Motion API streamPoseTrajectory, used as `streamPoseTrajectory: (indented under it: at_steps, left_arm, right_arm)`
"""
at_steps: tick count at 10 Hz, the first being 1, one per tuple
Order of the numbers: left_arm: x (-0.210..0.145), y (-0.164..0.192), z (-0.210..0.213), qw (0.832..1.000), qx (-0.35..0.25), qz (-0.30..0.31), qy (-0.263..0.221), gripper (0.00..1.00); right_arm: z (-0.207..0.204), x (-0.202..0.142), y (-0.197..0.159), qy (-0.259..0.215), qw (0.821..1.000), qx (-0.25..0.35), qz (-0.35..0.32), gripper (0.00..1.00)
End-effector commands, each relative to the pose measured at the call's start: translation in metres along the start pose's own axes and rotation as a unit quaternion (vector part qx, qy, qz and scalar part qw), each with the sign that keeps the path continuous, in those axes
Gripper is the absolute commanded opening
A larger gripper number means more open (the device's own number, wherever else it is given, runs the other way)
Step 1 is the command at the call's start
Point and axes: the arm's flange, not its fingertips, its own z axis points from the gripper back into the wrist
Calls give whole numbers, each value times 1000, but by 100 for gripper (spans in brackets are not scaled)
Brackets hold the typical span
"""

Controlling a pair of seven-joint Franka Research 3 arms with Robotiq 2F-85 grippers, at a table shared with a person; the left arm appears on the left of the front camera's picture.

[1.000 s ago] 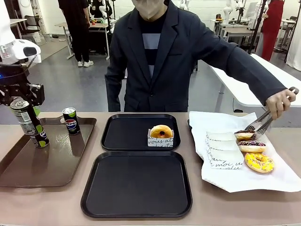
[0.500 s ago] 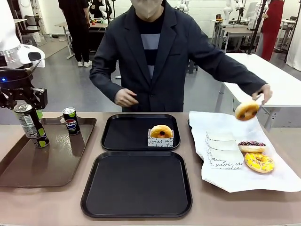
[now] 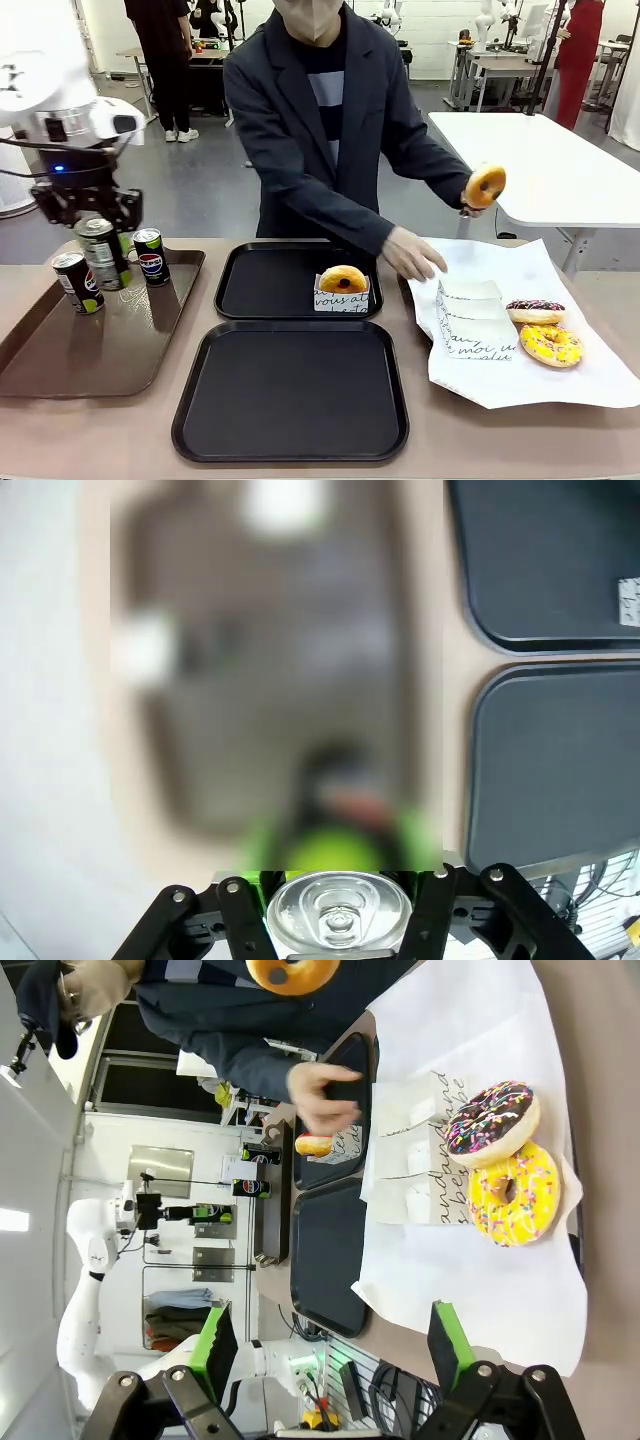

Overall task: Set up donuts and drinks on trays.
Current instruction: Pick up one Pepsi coke and place it on the Flat Tray.

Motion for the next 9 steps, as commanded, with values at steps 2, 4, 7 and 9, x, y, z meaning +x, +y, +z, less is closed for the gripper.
streamPoseTrajectory:
  at_steps: [2, 4, 7, 9]
  left_arm:
    - [37, -61, 6, 999, 35, -30, -9, 58]
    - [57, -105, -1, 997, 46, -65, -14, 58]
    - [85, -154, -28, 996, 23, -86, -15, 58]
    - [81, -157, -40, 994, 5, -104, 20, 58]
  right_arm:
    - [-1, 0, -1, -4, 1000, 9, 4, 100]
    - [-1, 0, -1, -4, 1000, 9, 4, 100]
    - [-1, 0, -1, -4, 1000, 9, 4, 100]
    - [-1, 0, -1, -4, 1000, 9, 4, 100]
